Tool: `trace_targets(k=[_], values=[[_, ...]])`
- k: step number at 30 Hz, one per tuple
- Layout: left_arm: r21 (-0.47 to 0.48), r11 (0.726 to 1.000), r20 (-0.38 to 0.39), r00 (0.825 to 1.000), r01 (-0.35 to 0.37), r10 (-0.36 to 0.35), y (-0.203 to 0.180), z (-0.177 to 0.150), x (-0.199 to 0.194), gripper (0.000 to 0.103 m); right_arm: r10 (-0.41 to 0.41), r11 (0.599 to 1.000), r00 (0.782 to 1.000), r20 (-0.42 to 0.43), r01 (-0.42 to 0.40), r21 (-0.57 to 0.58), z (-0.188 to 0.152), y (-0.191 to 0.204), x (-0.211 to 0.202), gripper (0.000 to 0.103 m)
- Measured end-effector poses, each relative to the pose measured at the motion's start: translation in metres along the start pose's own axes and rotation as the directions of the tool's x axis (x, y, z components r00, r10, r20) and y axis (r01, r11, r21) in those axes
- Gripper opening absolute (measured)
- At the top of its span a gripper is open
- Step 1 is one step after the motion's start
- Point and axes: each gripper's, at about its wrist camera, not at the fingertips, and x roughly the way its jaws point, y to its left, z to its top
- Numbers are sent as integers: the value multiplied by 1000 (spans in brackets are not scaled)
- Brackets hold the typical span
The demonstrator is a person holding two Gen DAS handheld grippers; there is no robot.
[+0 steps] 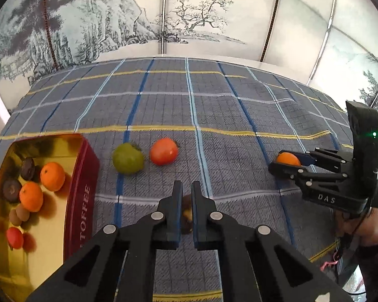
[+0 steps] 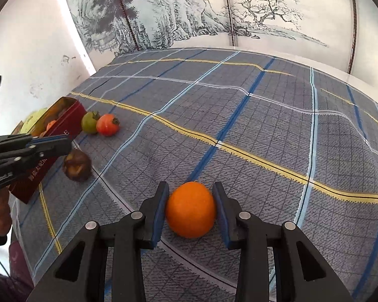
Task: Organize fruits
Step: 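Grasp the dark brown fruit with the left gripper while the right gripper holds the orange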
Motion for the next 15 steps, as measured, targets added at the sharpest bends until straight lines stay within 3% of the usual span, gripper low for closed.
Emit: trace_targets(k=[4,5,6,8,11,15], values=[[-1,1000,12,1000,21,-21,5,-5,-3,8,13,1000,1000,1,-13,11,0,-1,-1,37],[7,1000,2,1000,24,-24,6,-6,-3,17,14,1000,1000,2,-14,12,1,-1,-1,37],[1,1000,-9,1000,26,-26,6,-6,-2,37,14,1000,1000,2,-14,12,0,-1,-1,37],[-29,999,0,999,35,-35,11,-10,-5,56,15,1000,1000,2,-15,13,0,-2,-1,38],[-38,998,26,998,58,-57,13,-16,-10,62,17,1000,1000,3,-17,15,0,-2,-1,38],[-18,999,8,999,50,-50,7,-19,-1,60,23,1000,1000,4,-24,17,0,-1,-1,39]])
